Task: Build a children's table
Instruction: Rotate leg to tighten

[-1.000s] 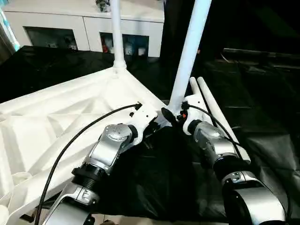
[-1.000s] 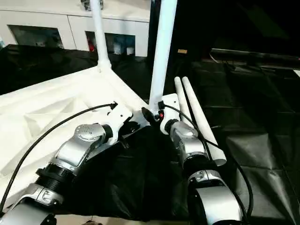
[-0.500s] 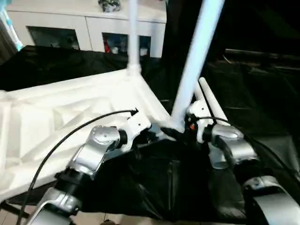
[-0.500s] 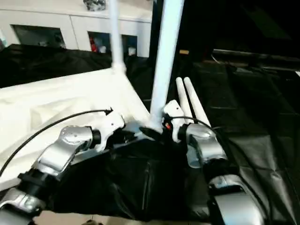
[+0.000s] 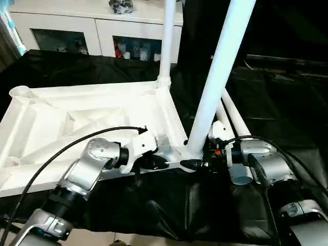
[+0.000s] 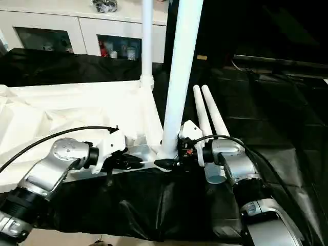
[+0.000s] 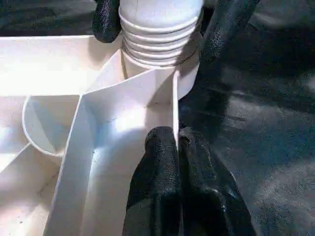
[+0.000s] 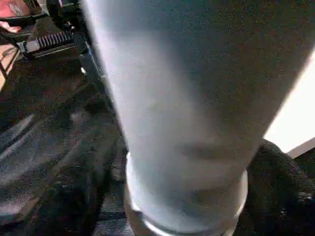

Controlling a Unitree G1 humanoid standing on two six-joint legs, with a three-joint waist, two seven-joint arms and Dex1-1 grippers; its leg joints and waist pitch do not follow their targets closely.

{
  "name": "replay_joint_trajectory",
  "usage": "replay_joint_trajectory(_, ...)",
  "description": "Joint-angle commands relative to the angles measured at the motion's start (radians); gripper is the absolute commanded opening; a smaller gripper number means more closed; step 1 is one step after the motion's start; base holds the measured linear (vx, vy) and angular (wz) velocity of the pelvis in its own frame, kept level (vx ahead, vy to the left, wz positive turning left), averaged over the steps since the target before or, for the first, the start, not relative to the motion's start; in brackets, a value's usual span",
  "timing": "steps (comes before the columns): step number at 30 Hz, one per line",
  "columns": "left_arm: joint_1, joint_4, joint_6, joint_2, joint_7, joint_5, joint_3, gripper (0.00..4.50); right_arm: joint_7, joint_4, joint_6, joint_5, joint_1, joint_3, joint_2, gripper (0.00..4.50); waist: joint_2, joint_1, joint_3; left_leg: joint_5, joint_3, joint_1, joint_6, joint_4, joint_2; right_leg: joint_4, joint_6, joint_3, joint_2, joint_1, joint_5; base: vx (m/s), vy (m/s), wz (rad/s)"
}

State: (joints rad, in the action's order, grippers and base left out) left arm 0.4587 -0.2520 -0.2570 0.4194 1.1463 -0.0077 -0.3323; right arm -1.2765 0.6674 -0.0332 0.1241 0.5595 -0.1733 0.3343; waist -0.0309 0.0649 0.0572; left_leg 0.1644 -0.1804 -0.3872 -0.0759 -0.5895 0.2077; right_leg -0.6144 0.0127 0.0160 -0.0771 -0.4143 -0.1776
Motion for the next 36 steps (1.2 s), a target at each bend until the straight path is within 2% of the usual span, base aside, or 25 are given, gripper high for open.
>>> replay_joint_trajectory(1, -0.007, 0.033, 0.01, -0.014, 0.013, -0.017, -0.03, 0.0, -0.024, -0.027, -0.015, -0.006, -0.009, -0.037, -0.014, 3.36, 0.002, 0.0, -0.069, 0.251, -0.002, 0.022, 0.032, 0.07, 0.018, 0.066, -0.25, -0.018, -0.039, 0.044, -0.179, 0.0, 0.0, 0.0)
replay_joint_trajectory(5, -0.007, 0.025, 0.003, -0.021, 0.005, -0.022, -0.024, 0.0, -0.032, -0.036, -0.026, 0.003, -0.023, -0.041, -0.024, 3.0, 0.004, 0.001, -0.07, 0.245, -0.003, 0.023, 0.033, 0.069, 0.018, 0.065, -0.251, -0.018, -0.039, 0.044, -0.164, 0.0, 0.0, 0.0)
replay_joint_trajectory(7, 0.0, 0.007, -0.003, -0.04, -0.029, -0.021, -0.01, 0.0, -0.009, -0.023, -0.024, 0.004, -0.024, -0.033, -0.037, 2.84, 0.001, 0.001, -0.071, 0.237, -0.003, 0.022, 0.035, 0.069, 0.017, 0.063, -0.254, -0.017, -0.039, 0.045, -0.151, 0.0, 0.0, 0.0)
replay_joint_trajectory(9, 0.023, -0.032, -0.008, -0.081, -0.122, -0.005, 0.021, 0.0, 0.076, 0.012, -0.019, -0.004, -0.015, -0.011, -0.068, 2.78, 0.0, 0.0, -0.069, 0.238, -0.004, 0.022, 0.032, 0.069, 0.017, 0.066, -0.255, -0.018, -0.039, 0.043, -0.158, 0.0, 0.0, 0.0)
replay_joint_trajectory(11, 0.052, -0.067, -0.027, -0.116, -0.221, 0.019, 0.048, 0.0, 0.207, 0.065, -0.015, -0.028, 0.009, 0.011, -0.107, 2.71, 0.001, -0.003, -0.065, 0.272, -0.003, 0.024, 0.012, 0.073, 0.015, 0.072, -0.242, -0.018, -0.04, 0.04, -0.224, 0.0, 0.0, 0.0)
replay_joint_trajectory(13, 0.078, -0.092, -0.06, -0.155, -0.316, 0.032, 0.077, 0.0, 0.344, 0.114, -0.012, -0.043, 0.036, 0.038, -0.149, 2.7, -0.003, -0.006, -0.066, 0.307, 0.002, 0.026, -0.01, 0.074, 0.014, 0.079, -0.212, -0.017, -0.044, 0.04, -0.312, 0.0, 0.0, 0.0)
replay_joint_trajectory(15, 0.1, -0.109, -0.089, -0.192, -0.394, 0.039, 0.1, 0.0, 0.479, 0.16, -0.02, -0.043, 0.065, 0.073, -0.196, 2.69, -0.002, -0.012, -0.063, 0.307, 0.001, 0.022, -0.018, 0.075, 0.012, 0.08, -0.202, -0.019, -0.043, 0.037, -0.326, 0.0, 0.0, 0.0)
replay_joint_trajectory(16, 0.119, -0.123, -0.111, -0.226, -0.453, 0.04, 0.115, 0.0, 0.602, 0.202, -0.033, -0.033, 0.095, 0.109, -0.242, 2.69, -0.003, -0.017, -0.067, 0.306, 0.004, 0.021, -0.027, 0.075, 0.011, 0.08, -0.19, -0.017, -0.044, 0.036, -0.347, 0.0, 0.0, 0.0)
replay_joint_trajectory(18, 0.132, -0.136, -0.118, -0.248, -0.502, 0.049, 0.123, 0.0, 0.67, 0.224, -0.035, -0.032, 0.111, 0.123, -0.267, 2.68, -0.003, -0.017, -0.07, 0.282, 0.006, 0.016, -0.025, 0.075, 0.011, 0.079, -0.185, -0.015, -0.043, 0.04, -0.321, 0.0, 0.0, 0.0)
replay_joint_trajectory(20, 0.159, -0.174, -0.117, -0.296, -0.588, 0.067, 0.134, 0.0, 0.808, 0.267, -0.021, -0.042, 0.137, 0.145, -0.316, 2.68, -0.003, -0.016, -0.07, 0.286, 0.002, 0.022, -0.016, 0.072, 0.01, 0.081, -0.19, -0.017, -0.04, 0.034, -0.291, 0.0, 0.0, 0.0)
replay_joint_trajectory(21, 0.159, -0.174, -0.117, -0.296, -0.588, 0.067, 0.134, 0.0, 0.808, 0.267, -0.021, -0.042, 0.137, 0.145, -0.316, 2.68, 0.002, -0.015, -0.07, 0.279, 0.001, 0.021, -0.016, 0.071, 0.01, 0.079, -0.192, -0.018, -0.04, 0.033, -0.277, 0.0, 0.0, 0.0)
replay_joint_trajectory(22, 0.169, -0.191, -0.112, -0.311, -0.611, 0.072, 0.137, 0.0, 0.835, 0.279, -0.01, -0.049, 0.145, 0.149, -0.331, 2.68, 0.0, -0.015, -0.074, 0.254, 0.0, 0.017, -0.01, 0.07, 0.008, 0.076, -0.195, -0.016, -0.039, 0.039, -0.234, 0.0, 0.0, 0.0)
replay_joint_trajectory(23, 0.179, -0.212, -0.1, -0.325, -0.628, 0.077, 0.134, 0.0, 0.843, 0.287, 0.02, -0.058, 0.15, 0.144, -0.348, 2.68, 0.003, -0.013, -0.074, 0.249, 0.0, 0.018, -0.008, 0.069, 0.009, 0.075, -0.196, -0.017, -0.039, 0.038, -0.218, 0.0, 0.0, 0.0)
replay_joint_trajectory(25, 0.183, -0.218, -0.085, -0.333, -0.616, 0.077, 0.124, 0.0, 0.832, 0.291, 0.059, -0.064, 0.153, 0.142, -0.361, 2.68, 0.007, -0.007, -0.078, 0.211, -0.001, 0.017, 0.008, 0.066, 0.009, 0.067, -0.215, -0.016, -0.037, 0.043, -0.13, 0.0, 0.0, 0.0)
replay_joint_trajectory(26, 0.182, -0.217, -0.083, -0.334, -0.613, 0.076, 0.122, 0.0, 0.831, 0.291, 0.065, -0.065, 0.154, 0.142, -0.363, 3.03, 0.006, -0.005, -0.079, 0.201, -0.001, 0.016, 0.012, 0.065, 0.009, 0.065, -0.221, -0.015, -0.038, 0.044, -0.108, 0.0, 0.0, 0.0)
replay_joint_trajectory(28, 0.182, -0.214, -0.077, -0.334, -0.603, 0.074, 0.116, 0.0, 0.833, 0.295, 0.077, -0.066, 0.156, 0.144, -0.363, 3.4, 0.006, -0.004, -0.079, 0.175, -0.003, 0.015, 0.032, 0.063, 0.008, 0.059, -0.239, -0.014, -0.035, 0.048, -0.049, 0.0, 0.0, 0.0)
replay_joint_trajectory(29, 0.171, -0.199, -0.057, -0.321, -0.568, 0.068, 0.105, 0.0, 0.799, 0.281, 0.073, -0.062, 0.149, 0.142, -0.347, 3.47, 0.009, -0.004, -0.079, 0.176, -0.003, 0.014, 0.034, 0.063, 0.008, 0.059, -0.242, -0.014, -0.035, 0.049, -0.046, 0.0, 0.0, 0.0)
replay_joint_trajectory(30, 0.163, -0.187, -0.042, -0.311, -0.542, 0.064, 0.097, 0.0, 0.773, 0.271, 0.071, -0.058, 0.144, 0.14, -0.335, 3.47, 0.008, -0.004, -0.078, 0.187, -0.003, 0.015, 0.039, 0.064, 0.008, 0.061, -0.242, -0.014, -0.036, 0.05, -0.061, 0.0, 0.0, 0.0)
replay_joint_trajectory(32, 0.145, -0.164, -0.006, -0.29, -0.48, 0.052, 0.082, 0.0, 0.716, 0.253, 0.071, -0.057, 0.133, 0.13, -0.305, 3.75, 0.007, -0.005, -0.075, 0.209, -0.003, 0.016, 0.041, 0.066, 0.009, 0.066, -0.239, -0.014, -0.037, 0.05, -0.097, 0.0, 0.0, 0.0)
replay_joint_trajectory(34, 0.128, -0.142, 0.011, -0.271, -0.422, 0.04, 0.07, 0.0, 0.671, 0.242, 0.082, -0.059, 0.125, 0.123, -0.275, 3.75, 0.009, -0.006, -0.074, 0.23, -0.004, 0.019, 0.036, 0.066, 0.011, 0.069, -0.239, -0.016, -0.038, 0.046, -0.128, 0.0, 0.0, 0.0)
replay_joint_trajectory(36, 0.107, -0.115, 0.016, -0.245, -0.358, 0.026, 0.055, 0.0, 0.626, 0.239, 0.102, -0.068, 0.119, 0.116, -0.235, 3.75, 0.005, -0.005, -0.074, 0.233, -0.002, 0.018, 0.034, 0.067, 0.014, 0.068, -0.237, -0.015, -0.041, 0.049, -0.143, 0.0, 0.0, 0.0)
